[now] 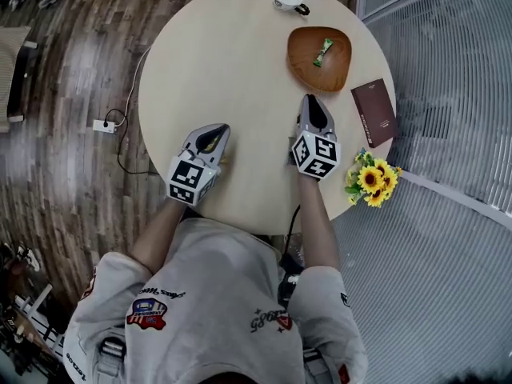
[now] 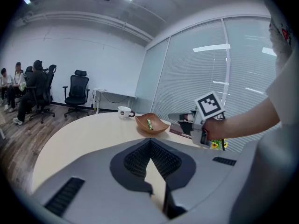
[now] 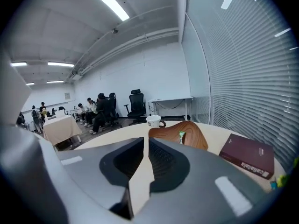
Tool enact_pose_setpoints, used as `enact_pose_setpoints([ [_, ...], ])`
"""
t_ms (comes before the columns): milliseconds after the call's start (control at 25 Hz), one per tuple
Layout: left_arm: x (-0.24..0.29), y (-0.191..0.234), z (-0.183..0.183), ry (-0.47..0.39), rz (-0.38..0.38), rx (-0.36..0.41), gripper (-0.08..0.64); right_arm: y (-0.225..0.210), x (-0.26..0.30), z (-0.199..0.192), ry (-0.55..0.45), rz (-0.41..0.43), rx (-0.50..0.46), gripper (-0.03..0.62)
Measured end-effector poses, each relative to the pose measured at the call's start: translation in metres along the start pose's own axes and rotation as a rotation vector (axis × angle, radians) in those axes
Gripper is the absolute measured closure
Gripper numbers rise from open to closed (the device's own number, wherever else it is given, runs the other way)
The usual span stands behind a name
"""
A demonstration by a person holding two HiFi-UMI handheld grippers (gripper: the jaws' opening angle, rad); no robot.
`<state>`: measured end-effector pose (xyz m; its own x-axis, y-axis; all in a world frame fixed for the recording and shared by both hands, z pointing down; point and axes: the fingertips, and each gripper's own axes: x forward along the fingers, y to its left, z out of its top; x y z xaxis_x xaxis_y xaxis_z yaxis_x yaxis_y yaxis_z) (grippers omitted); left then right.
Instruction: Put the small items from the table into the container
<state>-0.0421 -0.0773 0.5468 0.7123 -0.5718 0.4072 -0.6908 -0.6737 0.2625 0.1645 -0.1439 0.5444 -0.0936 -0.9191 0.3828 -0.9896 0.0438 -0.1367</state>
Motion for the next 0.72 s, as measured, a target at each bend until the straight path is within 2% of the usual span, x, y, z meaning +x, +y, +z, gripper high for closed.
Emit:
enact_pose_setpoints([
  [160, -0.002, -0.004, 0.001, -0.007, 0.000, 0.013, 0.554, 0.050, -0.049, -0.023, -0.016, 0.051, 0.009, 0.572],
  [360, -0.006, -0.015, -0.007, -0.013, 0.001, 0.031, 0.554, 0.096, -0.101, -0.063, 0.019, 0.097, 0.035, 0.574],
  [600, -0.019, -0.022, -0.018, 0.002, 0.008, 0.047, 0.555, 0.123, -0.137, -0.091, 0.062, 0.136, 0.019, 0.574],
  [720, -0.029, -0.020, -0.017, -0.031, 0.030, 0.047, 0.555, 0.128, -0.144, -0.092, 0.063, 0.147, 0.013, 0.574],
])
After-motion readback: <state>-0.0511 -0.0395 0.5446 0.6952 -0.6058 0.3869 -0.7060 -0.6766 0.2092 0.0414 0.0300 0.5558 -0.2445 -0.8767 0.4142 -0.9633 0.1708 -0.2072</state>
